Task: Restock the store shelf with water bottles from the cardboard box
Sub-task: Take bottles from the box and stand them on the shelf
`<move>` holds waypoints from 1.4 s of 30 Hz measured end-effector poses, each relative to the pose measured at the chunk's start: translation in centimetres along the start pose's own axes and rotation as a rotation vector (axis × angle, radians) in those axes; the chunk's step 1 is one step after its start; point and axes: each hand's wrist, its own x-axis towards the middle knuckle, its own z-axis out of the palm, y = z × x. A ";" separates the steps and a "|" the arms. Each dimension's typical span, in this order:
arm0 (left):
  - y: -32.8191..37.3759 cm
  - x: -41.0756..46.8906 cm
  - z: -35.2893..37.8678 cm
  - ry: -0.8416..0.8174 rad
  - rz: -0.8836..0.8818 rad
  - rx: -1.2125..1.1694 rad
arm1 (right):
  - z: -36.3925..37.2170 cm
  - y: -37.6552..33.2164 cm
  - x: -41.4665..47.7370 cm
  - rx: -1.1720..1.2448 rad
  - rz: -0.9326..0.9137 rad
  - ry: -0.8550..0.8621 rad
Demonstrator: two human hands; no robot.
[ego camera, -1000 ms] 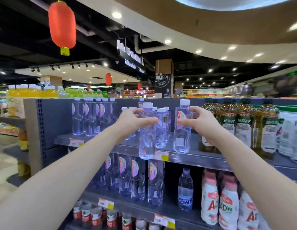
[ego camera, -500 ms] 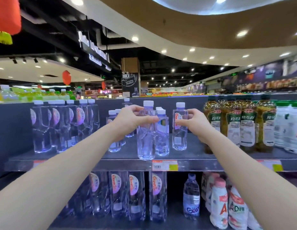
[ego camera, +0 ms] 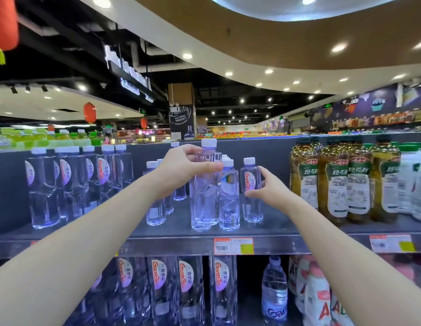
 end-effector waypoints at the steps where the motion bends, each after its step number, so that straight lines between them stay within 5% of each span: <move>1: 0.0 0.2 0.1 0.001 -0.002 0.008 | -0.1 0.3 0.3 -0.018 -0.007 0.002; 24: 0.5 1.3 0.2 0.063 0.007 0.051 | 1.7 4.4 8.4 0.018 -0.032 -0.010; 42: -0.4 1.1 0.7 0.037 0.014 0.054 | 3.2 4.2 10.6 0.043 0.195 0.029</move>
